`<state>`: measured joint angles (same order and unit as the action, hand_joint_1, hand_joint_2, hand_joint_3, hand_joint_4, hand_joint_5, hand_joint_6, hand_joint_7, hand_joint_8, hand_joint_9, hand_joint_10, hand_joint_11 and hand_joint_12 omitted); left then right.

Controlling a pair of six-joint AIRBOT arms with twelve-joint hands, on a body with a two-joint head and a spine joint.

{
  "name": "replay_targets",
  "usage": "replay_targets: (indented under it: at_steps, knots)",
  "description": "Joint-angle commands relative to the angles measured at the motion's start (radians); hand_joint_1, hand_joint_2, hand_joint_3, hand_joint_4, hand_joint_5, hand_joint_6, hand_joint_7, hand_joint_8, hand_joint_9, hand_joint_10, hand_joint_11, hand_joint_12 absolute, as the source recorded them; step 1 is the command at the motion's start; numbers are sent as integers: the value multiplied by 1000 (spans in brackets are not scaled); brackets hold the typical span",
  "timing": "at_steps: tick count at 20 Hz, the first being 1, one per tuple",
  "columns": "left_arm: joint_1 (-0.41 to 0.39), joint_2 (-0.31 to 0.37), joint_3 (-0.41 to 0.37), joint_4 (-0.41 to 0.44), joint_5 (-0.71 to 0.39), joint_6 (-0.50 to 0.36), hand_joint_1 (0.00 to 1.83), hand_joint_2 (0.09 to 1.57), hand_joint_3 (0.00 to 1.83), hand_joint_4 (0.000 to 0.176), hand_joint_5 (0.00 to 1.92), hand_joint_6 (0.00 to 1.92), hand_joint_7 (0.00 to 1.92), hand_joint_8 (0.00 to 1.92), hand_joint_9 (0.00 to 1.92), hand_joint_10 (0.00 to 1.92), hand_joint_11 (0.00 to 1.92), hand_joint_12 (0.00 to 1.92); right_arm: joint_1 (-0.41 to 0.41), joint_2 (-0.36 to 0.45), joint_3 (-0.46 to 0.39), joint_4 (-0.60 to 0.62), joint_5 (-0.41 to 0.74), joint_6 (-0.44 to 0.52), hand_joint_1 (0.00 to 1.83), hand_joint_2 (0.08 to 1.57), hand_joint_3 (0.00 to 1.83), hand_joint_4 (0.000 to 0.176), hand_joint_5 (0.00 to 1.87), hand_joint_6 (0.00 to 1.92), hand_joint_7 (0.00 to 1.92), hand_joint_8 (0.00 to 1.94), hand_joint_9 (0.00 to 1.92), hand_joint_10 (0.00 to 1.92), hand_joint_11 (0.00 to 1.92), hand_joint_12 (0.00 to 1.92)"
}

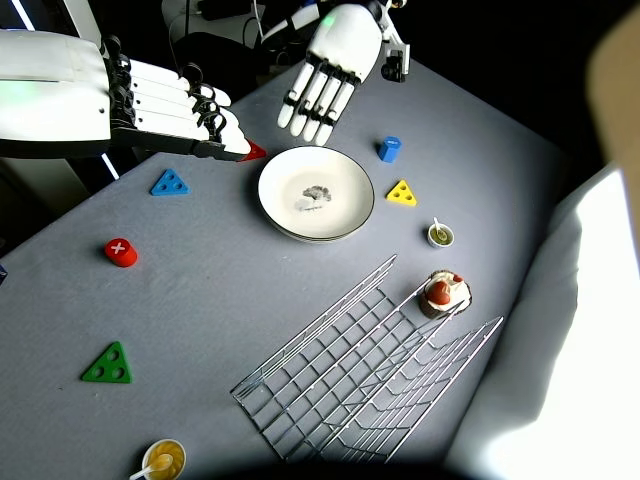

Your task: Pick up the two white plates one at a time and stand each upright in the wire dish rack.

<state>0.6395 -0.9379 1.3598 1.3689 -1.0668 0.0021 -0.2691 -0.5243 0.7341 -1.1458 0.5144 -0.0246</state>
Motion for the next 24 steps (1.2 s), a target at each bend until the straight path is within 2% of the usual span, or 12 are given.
replay_targets:
  at_steps: [1,8,14,18,24]
  knots:
    - [-9,-5,0,-74,-32,-2,0,876,0,0,108,6,153,6,150,5,121,35,5,2,1,50,56,6,0,941,4,0,152,6,227,8,230,7,204,11]
    - [-9,-42,19,-50,63,-2,0,875,0,0,94,0,147,2,138,1,98,21,-1,-25,3,66,13,6,0,944,2,0,167,6,231,4,237,4,224,16]
    - [-10,-76,69,-44,120,-2,0,873,0,0,81,0,132,1,132,2,116,25,-2,-54,31,100,-22,16,0,927,0,0,153,7,231,4,238,6,228,14]
    - [-10,-94,109,-31,151,-2,0,882,3,0,107,9,166,11,164,11,151,37,-5,-61,38,77,-31,16,0,928,0,0,161,7,233,3,243,5,230,13]
    - [-5,-97,114,-2,165,-2,0,881,1,0,103,5,152,5,154,5,139,26,-9,-81,87,40,-49,60,0,934,2,0,179,6,248,5,255,5,231,10]
